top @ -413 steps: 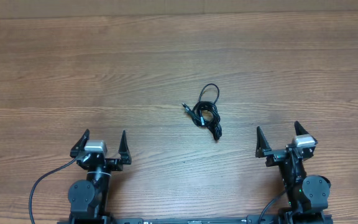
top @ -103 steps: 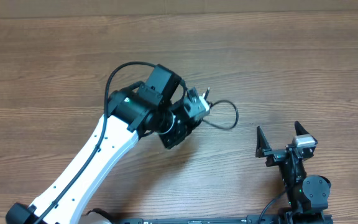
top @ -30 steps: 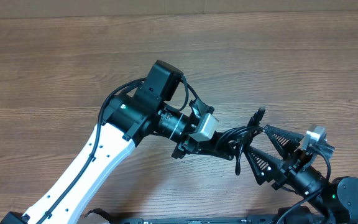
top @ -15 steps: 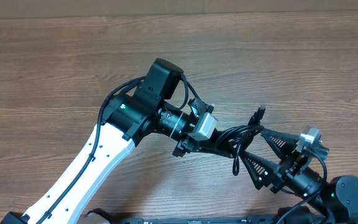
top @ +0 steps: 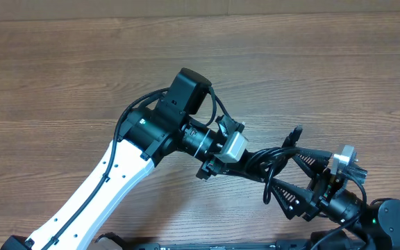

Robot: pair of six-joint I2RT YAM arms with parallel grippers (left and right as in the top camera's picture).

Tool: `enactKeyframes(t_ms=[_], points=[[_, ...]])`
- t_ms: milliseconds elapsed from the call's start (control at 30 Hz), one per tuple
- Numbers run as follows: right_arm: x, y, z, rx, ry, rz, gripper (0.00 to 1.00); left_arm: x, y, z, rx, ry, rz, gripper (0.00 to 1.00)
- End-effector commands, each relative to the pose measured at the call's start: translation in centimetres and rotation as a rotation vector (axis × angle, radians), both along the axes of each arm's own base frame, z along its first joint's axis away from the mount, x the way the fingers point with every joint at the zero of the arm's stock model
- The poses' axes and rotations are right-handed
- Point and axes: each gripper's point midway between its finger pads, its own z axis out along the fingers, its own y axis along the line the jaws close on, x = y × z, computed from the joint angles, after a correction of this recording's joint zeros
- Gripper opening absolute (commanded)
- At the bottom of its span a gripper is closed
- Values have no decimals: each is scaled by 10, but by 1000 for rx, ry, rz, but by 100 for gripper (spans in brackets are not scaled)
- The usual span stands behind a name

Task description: Untangle cables

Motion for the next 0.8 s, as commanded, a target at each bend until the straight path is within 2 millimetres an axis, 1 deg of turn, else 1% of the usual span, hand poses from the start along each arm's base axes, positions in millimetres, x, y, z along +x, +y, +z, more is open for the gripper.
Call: enactKeyframes(t_ms=[0, 67, 133, 200, 300, 367, 467, 533, 633, 767], points=[[8, -9, 9, 10, -8, -80, 100, -33, -4, 18, -76, -34, -115, 4], [12, -13, 6, 11, 11, -113, 100, -40, -6, 18, -75, -32, -137, 4], [16, -18, 1, 11, 38, -152, 100, -42, -7, 18, -75, -32, -143, 4], [25, -29, -5, 33, 89, -236, 100, -42, -7, 18, -74, -30, -145, 4], [29, -34, 0, 40, 69, -272, 100, -42, -7, 18, -72, -26, -144, 4], [34, -41, 3, 44, 51, -318, 100, -42, -7, 18, -73, -27, -145, 4], [40, -50, 4, 46, 48, -384, 100, -42, -7, 18, -74, -28, -145, 4], [40, -51, 6, 49, 40, -385, 100, -42, -7, 18, -73, -28, -144, 4], [39, -50, 16, 60, -3, -382, 100, -41, -7, 17, -68, -32, -139, 4], [39, -50, 8, 51, 30, -382, 100, -41, -7, 17, -73, -34, -141, 4]])
